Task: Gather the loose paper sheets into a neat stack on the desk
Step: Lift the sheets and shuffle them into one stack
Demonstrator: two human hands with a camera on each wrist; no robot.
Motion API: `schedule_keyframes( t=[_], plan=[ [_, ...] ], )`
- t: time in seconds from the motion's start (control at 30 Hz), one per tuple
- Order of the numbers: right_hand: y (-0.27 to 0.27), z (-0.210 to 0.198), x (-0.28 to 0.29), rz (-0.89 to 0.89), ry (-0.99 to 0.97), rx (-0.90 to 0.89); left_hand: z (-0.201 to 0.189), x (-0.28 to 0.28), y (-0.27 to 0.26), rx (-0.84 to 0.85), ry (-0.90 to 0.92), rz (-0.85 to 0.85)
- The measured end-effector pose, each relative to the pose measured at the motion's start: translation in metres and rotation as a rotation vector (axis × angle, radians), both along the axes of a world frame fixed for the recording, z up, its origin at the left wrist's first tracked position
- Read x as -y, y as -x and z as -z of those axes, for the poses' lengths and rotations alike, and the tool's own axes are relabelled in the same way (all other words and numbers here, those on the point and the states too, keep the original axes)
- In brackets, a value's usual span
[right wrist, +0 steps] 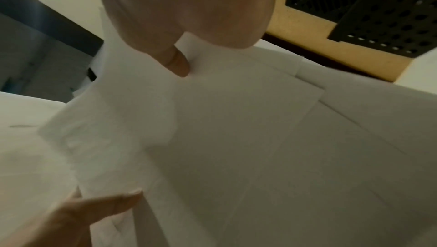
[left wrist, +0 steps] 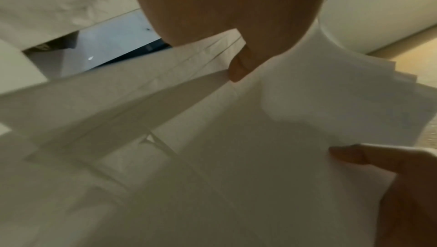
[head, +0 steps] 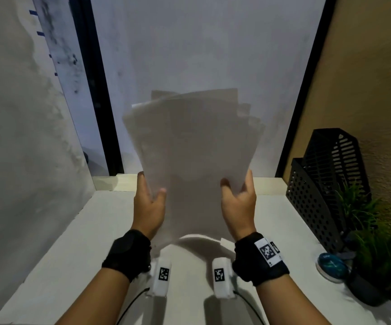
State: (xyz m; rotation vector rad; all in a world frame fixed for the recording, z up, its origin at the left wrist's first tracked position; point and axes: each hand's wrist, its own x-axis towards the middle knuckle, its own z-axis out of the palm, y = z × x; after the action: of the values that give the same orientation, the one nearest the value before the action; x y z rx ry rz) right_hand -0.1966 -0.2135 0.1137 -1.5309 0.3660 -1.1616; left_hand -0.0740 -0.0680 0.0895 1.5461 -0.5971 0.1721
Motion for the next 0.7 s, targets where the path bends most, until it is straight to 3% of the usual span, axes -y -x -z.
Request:
schedule_keyframes(
  t=[0.2, 0.47, 0.7],
  plan=[
    [0.002, 0.019, 0.009, 0.004, -0.101, -0.05, 0.02, -0.013, -0.003, -0.074, -0.012, 0.035],
    [0.001, -0.003, 0.017, 0.022, -0.069, 0.002, -0.014, -0.011, -0.017, 0.03, -0.026, 0.088],
    [0.008, 0.013, 0.022, 0.003, -0.104, -0.07, 0.003, -0.018, -0.019, -0.085, -0.001, 0.146]
  ],
)
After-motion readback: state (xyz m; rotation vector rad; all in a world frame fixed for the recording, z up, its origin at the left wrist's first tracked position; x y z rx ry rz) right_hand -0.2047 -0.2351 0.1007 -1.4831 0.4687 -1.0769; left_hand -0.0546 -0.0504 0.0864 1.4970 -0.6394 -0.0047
